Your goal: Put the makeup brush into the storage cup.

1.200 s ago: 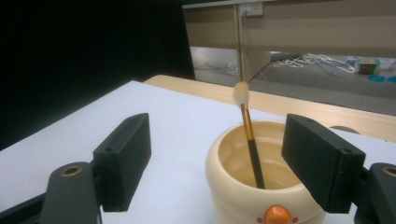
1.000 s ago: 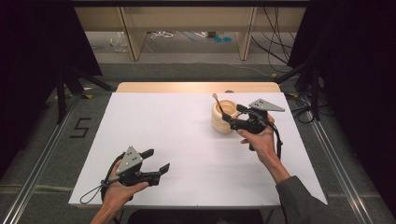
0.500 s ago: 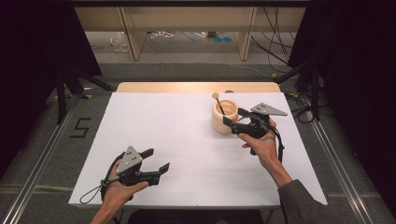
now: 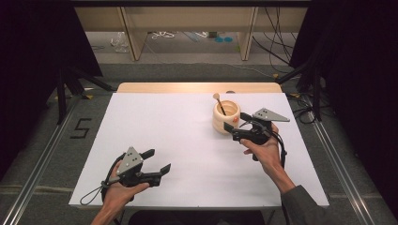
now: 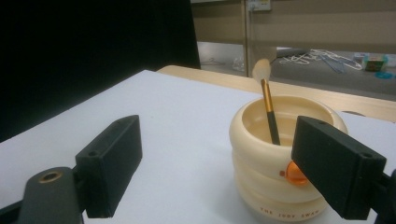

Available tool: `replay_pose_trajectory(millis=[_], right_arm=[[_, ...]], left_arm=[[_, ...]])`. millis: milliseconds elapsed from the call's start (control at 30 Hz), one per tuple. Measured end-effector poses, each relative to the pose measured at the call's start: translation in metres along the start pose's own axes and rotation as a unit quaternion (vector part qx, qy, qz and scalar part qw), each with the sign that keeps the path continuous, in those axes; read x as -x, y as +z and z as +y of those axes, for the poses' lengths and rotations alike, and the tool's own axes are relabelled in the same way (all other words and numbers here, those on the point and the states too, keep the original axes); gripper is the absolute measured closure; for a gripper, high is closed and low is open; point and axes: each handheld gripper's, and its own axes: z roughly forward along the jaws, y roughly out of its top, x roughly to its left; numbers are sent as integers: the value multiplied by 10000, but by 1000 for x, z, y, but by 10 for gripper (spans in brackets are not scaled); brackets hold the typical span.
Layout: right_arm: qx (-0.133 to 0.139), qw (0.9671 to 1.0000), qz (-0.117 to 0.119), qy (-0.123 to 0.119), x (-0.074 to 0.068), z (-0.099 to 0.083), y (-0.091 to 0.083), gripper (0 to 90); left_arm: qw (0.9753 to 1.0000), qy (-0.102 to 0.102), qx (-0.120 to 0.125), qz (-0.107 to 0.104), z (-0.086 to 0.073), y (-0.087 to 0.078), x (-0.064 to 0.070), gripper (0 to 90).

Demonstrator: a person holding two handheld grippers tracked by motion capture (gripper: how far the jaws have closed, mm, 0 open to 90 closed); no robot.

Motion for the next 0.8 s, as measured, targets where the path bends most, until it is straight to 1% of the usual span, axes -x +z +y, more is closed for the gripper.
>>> replay_pose_trajectory(millis=[33, 67, 133, 167, 200, 233, 267, 300, 333, 367, 400, 433, 467, 500, 533, 567, 600, 633, 667, 700, 733, 767, 800], right_arm=[[6, 10000, 6, 31, -1, -1, 0, 172], [29, 10000, 66, 40, -1, -2, 0, 172], [16, 10000, 37, 16, -1, -2, -1, 172], [-32, 10000, 45, 27, -2, -2, -2, 171], [-14, 10000, 46, 51, -3, -3, -2, 172], [-32, 10000, 31, -31, -3, -4, -2, 171], [-69, 9999, 87, 26, -5, -4, -3, 172], [1, 10000, 81, -36, -5, -6, -2, 172], [-86, 9999, 108, -15, -6, -7, -3, 172], [-73, 9999, 96, -25, -7, -7, -3, 172], [-80, 9999, 140, -3, -8, -8, -4, 172], [-9, 9999, 153, -3, -9, -9, -4, 172], [-83, 9999, 149, -1, -10, -9, -5, 172], [-38, 9999, 154, -33, -10, -9, -6, 173], [-32, 9998, 209, 19, -12, -10, -6, 174], [-58, 9998, 186, -48, -12, -10, -8, 174], [-83, 9997, 218, 9, -14, -11, -9, 173], [-41, 9997, 228, -31, -14, -12, -9, 172], [-34, 9997, 228, 1, -15, -12, -10, 171], [-51, 9997, 233, -18, -15, -13, -12, 170], [27, 9996, 275, 20, -16, -14, -12, 168], [-34, 9996, 275, 37, -17, -14, -14, 167], [-42, 9997, 235, 6, -17, -15, -15, 164]], left_arm=[[10000, 96, -10, 15, 1, 0, -2, 202], [10000, 59, -10, 26, 1, 0, -2, 195], [10000, 44, -23, 30, 0, 0, -2, 182], [9955, 935, -11, 182, 5, -1, -15, 177], [9956, 922, -25, 179, 5, -1, -15, 174], [9957, 910, -31, 185, 5, -1, -15, 170], [9958, 898, -27, 178, 5, -1, -14, 167], [9954, 934, -13, 187, 5, -1, -15, 166], [9954, 938, 7, 178, 5, 0, -15, 164], [9954, 938, 7, 181, 5, 0, -15, 161], [9954, 939, 5, 183, 5, -1, -15, 160], [9955, 928, -5, 181, 5, -1, -15, 160], [10000, 8, -13, 51, 1, 0, -2, 160], [9984, 558, -25, 51, 3, -1, -10, 160], [9993, 379, -13, 44, 2, 0, -7, 159], [9957, 911, 1, 193, 5, -1, -15, 159], [9998, 202, 3, 45, 1, 0, -5, 159], [9999, 104, 3, 50, 1, 0, -4, 159], [10000, 62, 9, 50, 1, -1, -3, 159], [10000, 40, 9, 56, 1, -1, -3, 159], [10000, 33, 8, 55, 1, -1, -3, 159], [9999, 89, 9, 50, 1, 0, -3, 159], [10000, 66, -3, 75, 1, -1, -3, 160]])
